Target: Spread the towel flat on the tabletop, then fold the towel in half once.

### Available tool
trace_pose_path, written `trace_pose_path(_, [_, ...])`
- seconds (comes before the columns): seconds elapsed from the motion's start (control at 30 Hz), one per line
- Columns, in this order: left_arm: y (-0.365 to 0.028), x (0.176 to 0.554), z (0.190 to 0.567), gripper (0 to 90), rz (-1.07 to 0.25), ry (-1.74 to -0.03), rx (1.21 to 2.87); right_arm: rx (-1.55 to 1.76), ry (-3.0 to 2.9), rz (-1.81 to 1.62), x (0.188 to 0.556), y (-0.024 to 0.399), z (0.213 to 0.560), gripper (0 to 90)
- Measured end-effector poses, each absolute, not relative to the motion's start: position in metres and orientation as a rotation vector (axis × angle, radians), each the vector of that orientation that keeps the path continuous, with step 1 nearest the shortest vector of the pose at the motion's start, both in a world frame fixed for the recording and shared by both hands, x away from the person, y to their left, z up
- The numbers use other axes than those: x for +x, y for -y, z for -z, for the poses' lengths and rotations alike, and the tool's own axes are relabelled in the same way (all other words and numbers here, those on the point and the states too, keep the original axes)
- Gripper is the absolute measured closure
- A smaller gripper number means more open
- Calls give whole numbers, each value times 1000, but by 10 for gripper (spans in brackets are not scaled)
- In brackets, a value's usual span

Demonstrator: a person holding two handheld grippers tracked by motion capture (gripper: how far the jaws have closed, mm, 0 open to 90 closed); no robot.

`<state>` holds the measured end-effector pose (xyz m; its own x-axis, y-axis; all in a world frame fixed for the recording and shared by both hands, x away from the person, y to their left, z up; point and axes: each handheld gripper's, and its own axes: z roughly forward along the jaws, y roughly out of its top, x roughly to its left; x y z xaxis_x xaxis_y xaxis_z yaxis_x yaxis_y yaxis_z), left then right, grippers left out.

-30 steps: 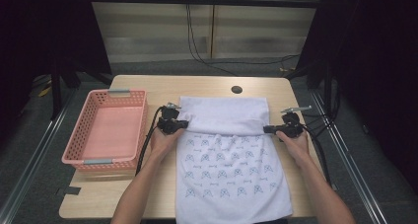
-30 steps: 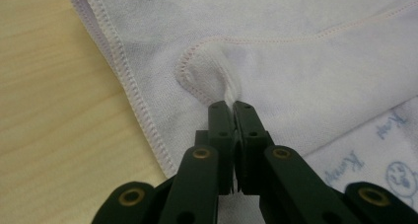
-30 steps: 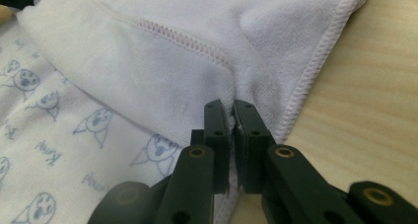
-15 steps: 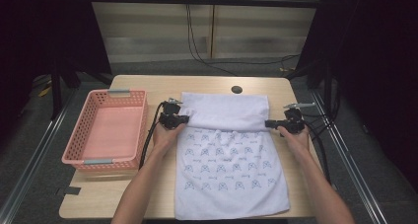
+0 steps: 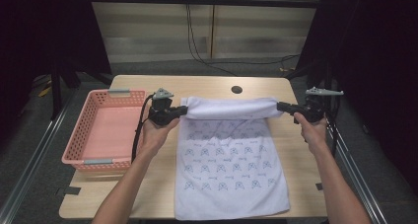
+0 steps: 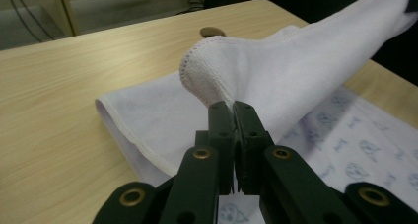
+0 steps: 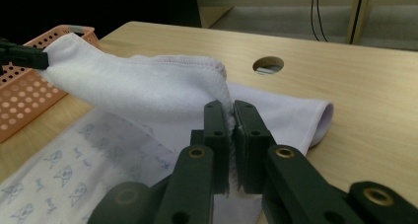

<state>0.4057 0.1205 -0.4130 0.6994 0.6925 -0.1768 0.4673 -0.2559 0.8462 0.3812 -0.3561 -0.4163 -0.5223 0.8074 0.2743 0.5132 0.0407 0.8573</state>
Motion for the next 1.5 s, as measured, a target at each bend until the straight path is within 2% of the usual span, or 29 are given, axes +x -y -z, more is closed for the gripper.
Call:
trace_pose_path(0.47, [-138, 360, 366, 877, -304, -773, 1831, 1205, -2056, -1522, 343, 354, 370, 854])
trace_pose_path(0.77, [-151, 316, 355, 877, -268, -691, 1805, 1107, -2059, -1562, 288, 355, 347, 855])
trace_pose_path(0.87, [-153, 298, 362, 876, -257, -681, 1826, 1069, -2061, -1581, 270, 354, 343, 855])
trace_pose_path(0.97, [-156, 283, 382, 875, -226, -691, 1866, 1066, -2118, -1575, 251, 353, 357, 854])
trace_pose_path(1.2, [-156, 245, 452, 874, -88, -722, 1962, 1162, -2328, -1479, 209, 353, 428, 824])
trace_pose_path(1.43, [-164, 236, 477, 864, 21, -779, 2076, 1223, -2471, -1381, 184, 360, 458, 828])
trace_pose_path(1.47, [-163, 235, 478, 843, 16, -767, 2098, 1225, -2477, -1379, 182, 361, 460, 805])
trace_pose_path(1.5, [-162, 235, 477, 772, 13, -758, 2099, 1231, -2474, -1372, 184, 360, 460, 767])
